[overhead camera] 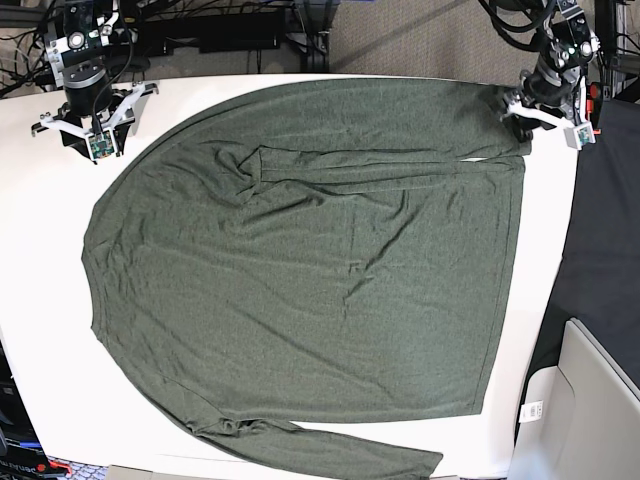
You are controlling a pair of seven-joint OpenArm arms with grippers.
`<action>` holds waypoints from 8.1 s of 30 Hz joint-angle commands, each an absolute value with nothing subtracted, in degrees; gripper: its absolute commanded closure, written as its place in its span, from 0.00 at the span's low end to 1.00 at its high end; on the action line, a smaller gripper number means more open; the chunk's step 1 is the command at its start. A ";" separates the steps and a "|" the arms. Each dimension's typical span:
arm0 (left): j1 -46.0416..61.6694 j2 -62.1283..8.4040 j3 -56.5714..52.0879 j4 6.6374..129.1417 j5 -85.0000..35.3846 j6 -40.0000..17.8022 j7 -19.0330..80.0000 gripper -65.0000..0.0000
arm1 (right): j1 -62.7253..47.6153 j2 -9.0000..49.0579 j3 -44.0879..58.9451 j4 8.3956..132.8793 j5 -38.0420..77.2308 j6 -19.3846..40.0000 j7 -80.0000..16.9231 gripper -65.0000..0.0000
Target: Fold the T-shirt properly
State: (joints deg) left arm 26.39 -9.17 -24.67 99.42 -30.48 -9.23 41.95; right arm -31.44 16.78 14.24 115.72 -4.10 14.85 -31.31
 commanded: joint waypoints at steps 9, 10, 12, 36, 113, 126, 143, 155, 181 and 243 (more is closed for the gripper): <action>28.62 -8.66 -24.31 98.86 -31.16 -16.31 46.46 0.50 | -31.43 17.27 14.73 116.88 -4.09 14.37 -30.11 0.67; 28.62 -8.66 -23.60 98.86 -31.16 -16.31 46.46 0.51 | -31.43 17.27 14.73 116.88 -4.09 14.37 -30.11 0.67; 28.62 -8.66 -21.93 98.86 -31.16 -16.40 46.46 0.55 | -31.34 17.27 14.73 116.88 -4.09 14.37 -30.11 0.67; 28.35 -9.19 -19.30 96.92 -31.16 -16.40 45.85 1.00 | -21.85 11.47 14.64 116.88 0.13 14.46 -50.95 0.65; 36.70 -12.26 -24.57 115.30 -31.16 -16.40 41.45 1.00 | -19.38 9.10 39.96 107.56 49.01 14.46 -60.62 1.00; 20.35 -9.19 -23.78 115.21 -32.66 -16.40 46.11 1.00 | -10.95 8.75 39.87 107.38 46.11 14.46 -60.62 1.00; 17.27 -7.08 -23.43 105.01 -32.57 -16.13 50.95 0.70 | -10.77 8.66 40.13 106.59 46.20 14.46 -60.53 1.00; 25.01 -9.80 -23.60 106.07 -34.95 -16.13 50.95 0.53 | -10.95 8.66 40.13 106.59 46.37 14.46 -60.53 1.00; 19.12 -8.66 -23.43 97.54 -45.76 -16.40 56.22 0.54 | -11.21 7.52 39.87 106.68 46.46 14.46 -60.53 1.00; 0.22 -10.33 -33.45 91.38 -45.32 -23.69 63.16 1.00 | 10.24 7.87 37.23 91.74 36.79 23.52 -60.53 1.00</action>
State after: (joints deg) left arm 1.04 -9.39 -33.28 90.54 -44.36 -23.59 64.12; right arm 8.82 6.96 37.15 90.65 35.88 23.16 -62.33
